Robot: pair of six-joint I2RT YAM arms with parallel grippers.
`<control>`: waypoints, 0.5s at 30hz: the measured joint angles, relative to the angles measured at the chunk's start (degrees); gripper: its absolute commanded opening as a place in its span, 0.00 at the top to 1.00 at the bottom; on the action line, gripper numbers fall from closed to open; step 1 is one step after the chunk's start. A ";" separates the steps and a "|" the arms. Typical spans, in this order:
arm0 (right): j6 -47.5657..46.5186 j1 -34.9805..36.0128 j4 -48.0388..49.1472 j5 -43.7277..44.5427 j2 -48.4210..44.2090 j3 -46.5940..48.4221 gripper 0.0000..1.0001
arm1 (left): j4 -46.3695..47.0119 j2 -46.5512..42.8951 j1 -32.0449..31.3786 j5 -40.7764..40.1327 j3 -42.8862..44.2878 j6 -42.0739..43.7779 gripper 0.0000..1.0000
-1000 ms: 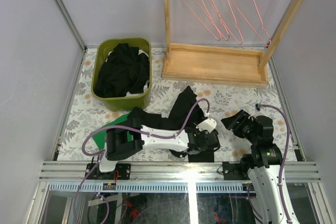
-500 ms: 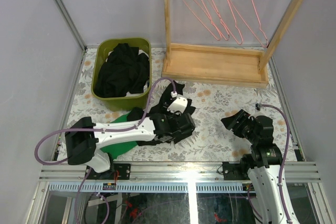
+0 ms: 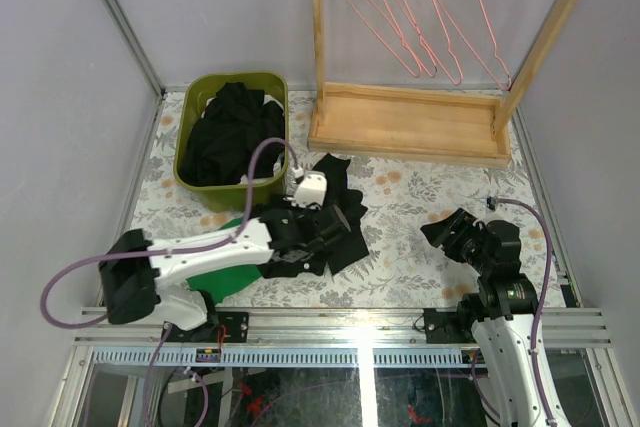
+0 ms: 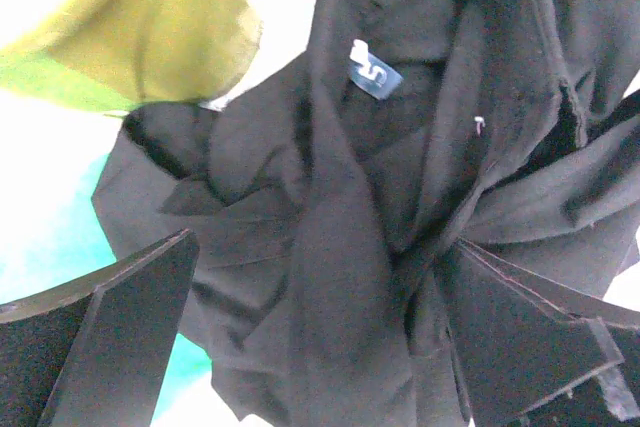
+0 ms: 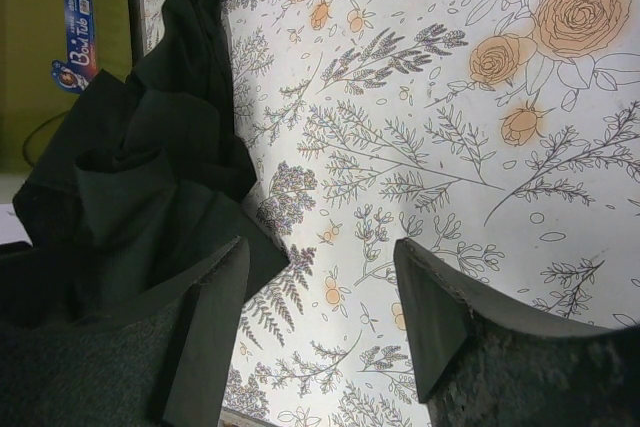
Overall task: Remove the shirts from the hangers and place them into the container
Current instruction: Pick up the shirt from the center of the board.
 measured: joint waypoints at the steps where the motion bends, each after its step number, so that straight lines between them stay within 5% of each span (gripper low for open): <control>1: -0.02 0.00 0.00 -0.02 0.00 0.00 0.32 | 0.07 -2.08 0.59 0.00 -0.26 -0.57 0.00; 6: -0.22 0.00 0.09 -0.02 0.02 0.00 0.32 | 1.07 -10.75 6.10 0.35 -6.29 -3.56 0.00; 15: -0.39 0.00 0.15 -0.17 0.13 0.00 0.32 | 7.02 -9.49 12.39 6.45 -17.53 -6.38 0.00</control>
